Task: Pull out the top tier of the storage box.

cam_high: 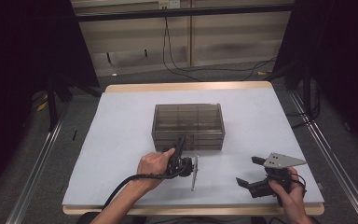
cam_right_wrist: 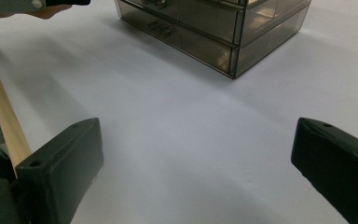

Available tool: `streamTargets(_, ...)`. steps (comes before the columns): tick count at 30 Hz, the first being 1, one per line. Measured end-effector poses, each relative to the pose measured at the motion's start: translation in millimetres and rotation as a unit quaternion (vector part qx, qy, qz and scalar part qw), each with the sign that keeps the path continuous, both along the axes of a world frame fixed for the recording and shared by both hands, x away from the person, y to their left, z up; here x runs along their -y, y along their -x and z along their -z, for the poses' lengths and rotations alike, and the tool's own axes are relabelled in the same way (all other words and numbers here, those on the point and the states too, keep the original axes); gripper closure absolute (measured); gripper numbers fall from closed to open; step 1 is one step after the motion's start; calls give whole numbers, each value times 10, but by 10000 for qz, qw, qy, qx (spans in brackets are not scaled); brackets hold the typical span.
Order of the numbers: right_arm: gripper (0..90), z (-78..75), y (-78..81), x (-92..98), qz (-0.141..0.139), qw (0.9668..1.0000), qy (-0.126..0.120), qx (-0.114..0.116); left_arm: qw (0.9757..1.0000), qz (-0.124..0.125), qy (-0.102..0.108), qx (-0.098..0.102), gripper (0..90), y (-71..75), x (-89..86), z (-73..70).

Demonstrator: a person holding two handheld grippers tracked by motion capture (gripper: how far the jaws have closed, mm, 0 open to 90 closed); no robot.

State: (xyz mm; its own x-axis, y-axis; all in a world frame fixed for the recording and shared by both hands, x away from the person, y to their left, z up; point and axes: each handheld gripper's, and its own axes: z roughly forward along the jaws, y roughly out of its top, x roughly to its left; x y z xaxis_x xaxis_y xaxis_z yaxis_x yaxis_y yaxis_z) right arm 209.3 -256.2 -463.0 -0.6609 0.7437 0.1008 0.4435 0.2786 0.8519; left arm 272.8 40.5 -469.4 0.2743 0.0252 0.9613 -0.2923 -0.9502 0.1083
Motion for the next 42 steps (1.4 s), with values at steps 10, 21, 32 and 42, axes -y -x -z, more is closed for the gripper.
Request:
streamTargets(10,23,0,2,0,1,10000,4,-8,9998,-112,-65,131,801,18,56,25)
streamTargets(21,23,-3,5,2,-11,10000,2,7,9994,-231,-100,227,802,31,106,39)
streamTargets(32,23,-2,6,2,-8,10000,1,-6,9996,-228,-5,154,808,49,97,45)
streamTargets(42,23,-2,5,4,-9,10000,-9,-4,9995,-171,-90,239,808,93,77,38)
